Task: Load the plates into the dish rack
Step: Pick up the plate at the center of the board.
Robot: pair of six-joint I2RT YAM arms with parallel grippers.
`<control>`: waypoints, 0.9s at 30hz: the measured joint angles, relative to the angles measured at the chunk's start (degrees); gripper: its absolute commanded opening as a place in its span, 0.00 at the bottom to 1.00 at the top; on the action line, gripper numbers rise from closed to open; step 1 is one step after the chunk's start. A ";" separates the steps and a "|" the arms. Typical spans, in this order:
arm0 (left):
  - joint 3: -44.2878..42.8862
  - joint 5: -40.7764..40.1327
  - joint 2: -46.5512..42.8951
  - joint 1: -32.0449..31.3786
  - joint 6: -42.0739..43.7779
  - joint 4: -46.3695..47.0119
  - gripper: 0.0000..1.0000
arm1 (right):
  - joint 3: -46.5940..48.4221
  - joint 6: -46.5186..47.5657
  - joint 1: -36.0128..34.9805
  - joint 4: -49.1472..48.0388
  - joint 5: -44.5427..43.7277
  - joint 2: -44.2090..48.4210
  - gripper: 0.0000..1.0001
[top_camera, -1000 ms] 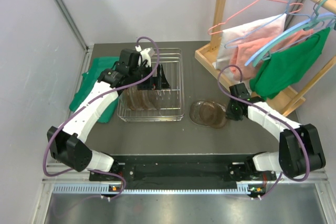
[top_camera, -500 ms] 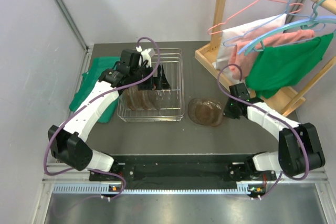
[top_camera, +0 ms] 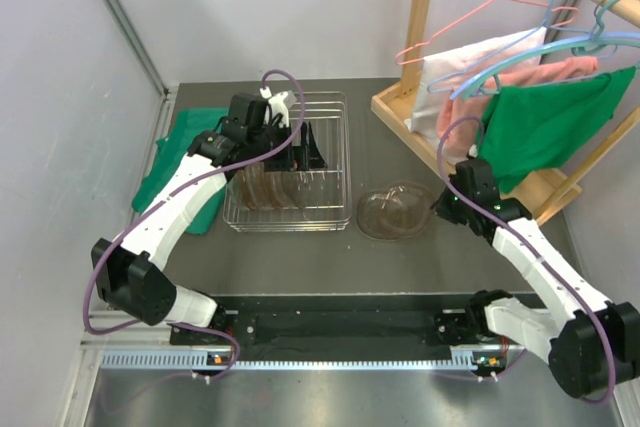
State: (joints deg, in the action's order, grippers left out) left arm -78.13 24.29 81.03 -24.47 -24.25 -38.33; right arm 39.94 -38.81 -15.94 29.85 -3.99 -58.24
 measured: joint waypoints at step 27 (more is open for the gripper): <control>2.69 6.93 4.39 -6.21 -8.79 12.04 0.96 | 8.96 -5.99 -5.20 -1.64 10.95 9.46 0.00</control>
State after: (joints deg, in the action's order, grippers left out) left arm -75.44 31.22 85.43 -30.68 -33.04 -26.28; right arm 48.90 -44.80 -21.15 28.21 6.96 -48.77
